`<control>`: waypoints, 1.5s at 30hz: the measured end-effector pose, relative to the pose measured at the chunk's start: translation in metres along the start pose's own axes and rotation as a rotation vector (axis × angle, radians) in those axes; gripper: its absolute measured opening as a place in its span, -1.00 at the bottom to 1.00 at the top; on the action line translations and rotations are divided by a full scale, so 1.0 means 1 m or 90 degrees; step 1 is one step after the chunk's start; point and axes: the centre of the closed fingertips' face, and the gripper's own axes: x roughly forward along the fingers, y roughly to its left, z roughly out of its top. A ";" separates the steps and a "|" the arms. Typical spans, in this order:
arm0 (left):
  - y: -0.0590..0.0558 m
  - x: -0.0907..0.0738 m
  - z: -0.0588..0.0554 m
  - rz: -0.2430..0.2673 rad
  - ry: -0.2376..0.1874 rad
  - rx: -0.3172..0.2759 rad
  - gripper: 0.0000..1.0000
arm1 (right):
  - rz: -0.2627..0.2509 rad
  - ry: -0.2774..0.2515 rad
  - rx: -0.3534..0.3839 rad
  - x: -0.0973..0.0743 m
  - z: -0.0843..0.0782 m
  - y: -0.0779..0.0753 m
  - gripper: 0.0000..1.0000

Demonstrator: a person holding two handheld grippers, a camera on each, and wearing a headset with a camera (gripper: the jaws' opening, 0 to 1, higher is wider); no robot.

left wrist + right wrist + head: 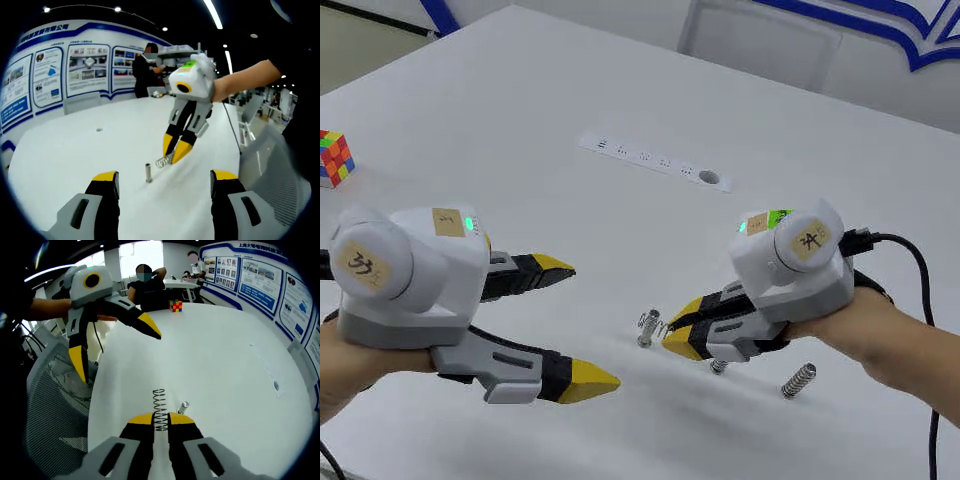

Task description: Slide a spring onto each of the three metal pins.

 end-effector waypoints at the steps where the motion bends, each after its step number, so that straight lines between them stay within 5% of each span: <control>1: -0.001 0.002 0.002 -0.003 0.000 0.002 0.50 | 0.002 -0.001 -0.005 -0.002 0.001 0.003 -0.79; 14: -0.028 0.022 0.022 -0.090 -0.015 0.020 0.00 | 0.017 -0.038 -0.054 -0.036 0.015 0.033 -0.79; 29: -0.056 0.033 0.026 -0.163 0.001 0.043 -0.58 | 0.028 -0.045 -0.092 -0.051 0.013 0.050 -0.79; 45: -0.072 0.035 0.023 -0.198 0.020 0.090 -0.79 | 0.040 -0.040 -0.127 -0.054 0.011 0.058 -0.79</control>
